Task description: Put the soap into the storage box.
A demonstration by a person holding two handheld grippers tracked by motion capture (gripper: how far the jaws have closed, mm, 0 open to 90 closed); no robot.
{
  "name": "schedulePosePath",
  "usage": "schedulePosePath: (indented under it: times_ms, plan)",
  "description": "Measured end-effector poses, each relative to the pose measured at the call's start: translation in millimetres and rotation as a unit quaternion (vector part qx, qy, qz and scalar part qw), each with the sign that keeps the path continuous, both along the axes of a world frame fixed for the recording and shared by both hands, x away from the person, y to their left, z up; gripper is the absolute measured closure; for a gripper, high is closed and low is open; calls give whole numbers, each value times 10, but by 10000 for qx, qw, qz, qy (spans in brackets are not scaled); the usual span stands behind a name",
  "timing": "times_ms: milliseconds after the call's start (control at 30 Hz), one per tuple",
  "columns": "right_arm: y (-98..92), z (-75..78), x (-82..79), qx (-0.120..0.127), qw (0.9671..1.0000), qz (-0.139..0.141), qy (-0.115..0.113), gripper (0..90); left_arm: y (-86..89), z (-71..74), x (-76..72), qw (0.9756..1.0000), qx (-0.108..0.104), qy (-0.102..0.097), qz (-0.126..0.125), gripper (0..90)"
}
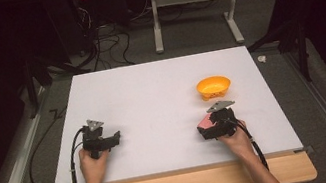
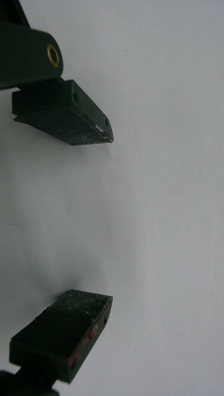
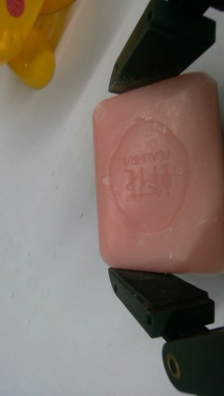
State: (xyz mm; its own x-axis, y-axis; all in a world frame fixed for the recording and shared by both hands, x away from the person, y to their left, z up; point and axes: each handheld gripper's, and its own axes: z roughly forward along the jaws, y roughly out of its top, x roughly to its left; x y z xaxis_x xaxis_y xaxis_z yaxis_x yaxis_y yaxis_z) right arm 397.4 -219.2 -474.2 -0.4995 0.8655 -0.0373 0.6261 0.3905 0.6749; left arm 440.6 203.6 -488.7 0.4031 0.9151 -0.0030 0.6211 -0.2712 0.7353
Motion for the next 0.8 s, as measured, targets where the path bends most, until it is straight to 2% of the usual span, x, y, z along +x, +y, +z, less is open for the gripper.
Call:
schedulePosePath:
  times_ms: [133, 333, 800]
  plan:
    - [10, -46, 2, -94, 9999, 16, 38, 118, 0, 0, 0, 10000, -1, 1, 0, 186]
    - [-15, -62, 15, 59, 9999, 44, 104, 122, 0, 0, 0, 10000, -1, 1, 0, 186]
    - [-30, -68, 14, 97, 9999, 72, 68, 134, 0, 0, 0, 10000, -2, 0, -1, 186]
